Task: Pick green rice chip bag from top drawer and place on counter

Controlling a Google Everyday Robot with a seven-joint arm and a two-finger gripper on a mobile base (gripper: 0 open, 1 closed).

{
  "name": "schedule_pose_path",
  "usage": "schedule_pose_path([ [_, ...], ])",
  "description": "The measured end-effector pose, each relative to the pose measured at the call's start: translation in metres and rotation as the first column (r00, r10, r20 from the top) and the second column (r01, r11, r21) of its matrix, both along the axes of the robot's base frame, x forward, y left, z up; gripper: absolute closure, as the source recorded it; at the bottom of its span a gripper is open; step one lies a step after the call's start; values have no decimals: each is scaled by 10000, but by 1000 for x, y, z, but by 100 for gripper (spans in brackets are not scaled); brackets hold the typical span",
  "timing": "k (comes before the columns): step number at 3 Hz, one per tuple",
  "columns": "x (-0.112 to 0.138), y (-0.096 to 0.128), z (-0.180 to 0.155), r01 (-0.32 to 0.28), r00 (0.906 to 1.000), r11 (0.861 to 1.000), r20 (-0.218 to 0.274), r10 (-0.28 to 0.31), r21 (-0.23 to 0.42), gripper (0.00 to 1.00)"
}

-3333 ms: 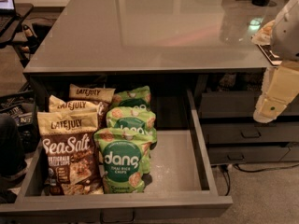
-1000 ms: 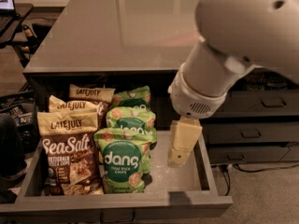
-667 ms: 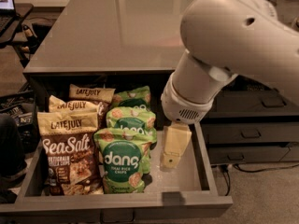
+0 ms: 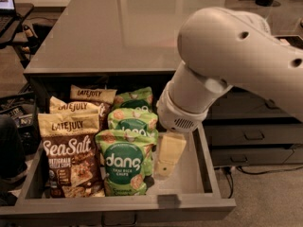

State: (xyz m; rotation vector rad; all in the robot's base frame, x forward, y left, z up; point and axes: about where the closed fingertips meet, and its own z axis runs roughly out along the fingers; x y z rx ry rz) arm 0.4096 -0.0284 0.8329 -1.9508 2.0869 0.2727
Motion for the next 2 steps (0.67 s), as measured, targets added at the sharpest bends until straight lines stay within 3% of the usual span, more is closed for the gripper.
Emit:
schedule_pose_path([
  [1,4,31,-36,-43,9993,9994,-363,55,333,0],
  [2,15,47,-59,157,9981,9983,-608,-123,555,0],
])
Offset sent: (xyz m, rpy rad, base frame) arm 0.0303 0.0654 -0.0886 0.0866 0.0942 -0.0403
